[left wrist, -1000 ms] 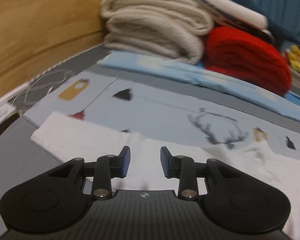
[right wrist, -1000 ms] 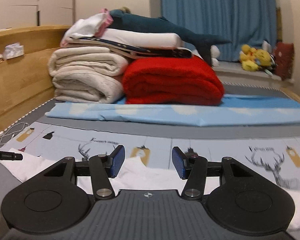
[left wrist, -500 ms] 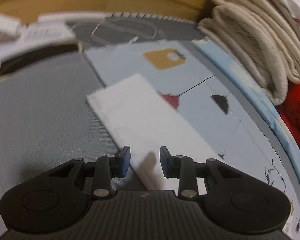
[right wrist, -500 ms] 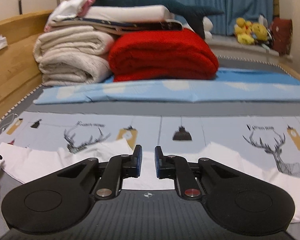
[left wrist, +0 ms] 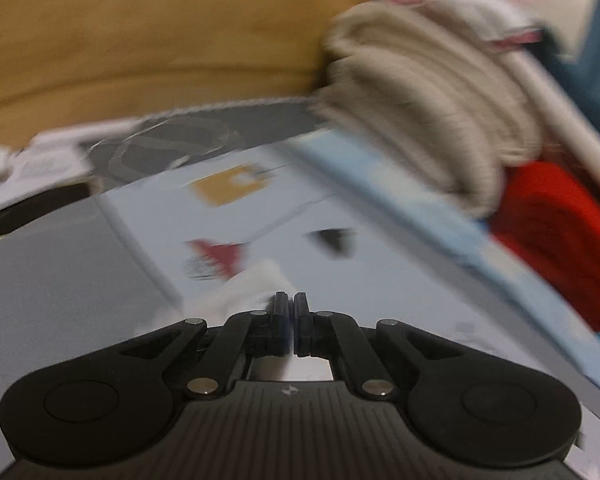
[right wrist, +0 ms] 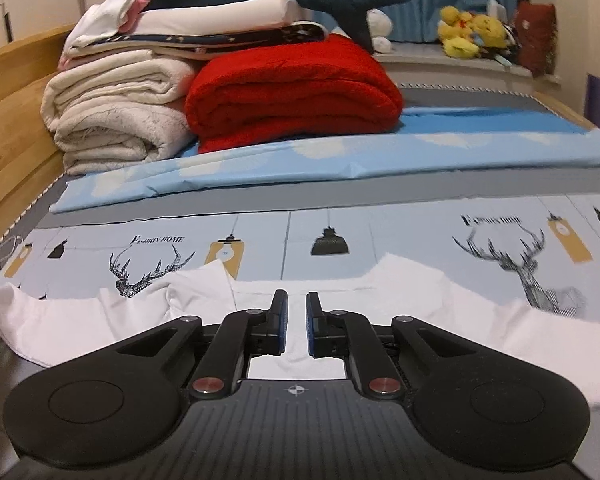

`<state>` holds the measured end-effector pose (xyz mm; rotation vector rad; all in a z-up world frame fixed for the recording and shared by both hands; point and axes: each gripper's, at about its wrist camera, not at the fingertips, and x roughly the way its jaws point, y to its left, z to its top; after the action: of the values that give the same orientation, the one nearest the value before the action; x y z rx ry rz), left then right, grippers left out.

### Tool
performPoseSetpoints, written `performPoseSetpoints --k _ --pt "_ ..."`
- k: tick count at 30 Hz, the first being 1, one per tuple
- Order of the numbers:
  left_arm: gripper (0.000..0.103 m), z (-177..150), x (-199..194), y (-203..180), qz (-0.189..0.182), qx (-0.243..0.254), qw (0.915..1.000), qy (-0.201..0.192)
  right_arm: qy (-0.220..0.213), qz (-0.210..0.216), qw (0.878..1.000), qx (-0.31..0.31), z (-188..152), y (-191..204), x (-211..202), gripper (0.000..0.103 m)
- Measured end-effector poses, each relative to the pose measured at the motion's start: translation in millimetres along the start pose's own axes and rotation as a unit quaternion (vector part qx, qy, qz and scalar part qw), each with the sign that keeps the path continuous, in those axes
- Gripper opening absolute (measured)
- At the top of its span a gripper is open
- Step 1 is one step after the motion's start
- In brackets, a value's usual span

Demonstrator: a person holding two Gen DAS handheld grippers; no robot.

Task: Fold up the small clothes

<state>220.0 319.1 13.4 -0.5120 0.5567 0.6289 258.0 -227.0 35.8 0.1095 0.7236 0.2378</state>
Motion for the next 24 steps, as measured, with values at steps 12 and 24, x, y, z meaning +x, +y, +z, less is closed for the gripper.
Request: performPoseSetpoints --k 12,24 --pt "0.017 -140 -97 -213 -0.340 0.111 0.9209 0.156 0.029 -0.029 0.998 0.054 -34 -24 -11 0.010" --pt "0.019 -113 -5 -159 -0.110 0.051 0.9690 0.215 0.074 0.013 0.995 0.062 -41 4 48 0.011"
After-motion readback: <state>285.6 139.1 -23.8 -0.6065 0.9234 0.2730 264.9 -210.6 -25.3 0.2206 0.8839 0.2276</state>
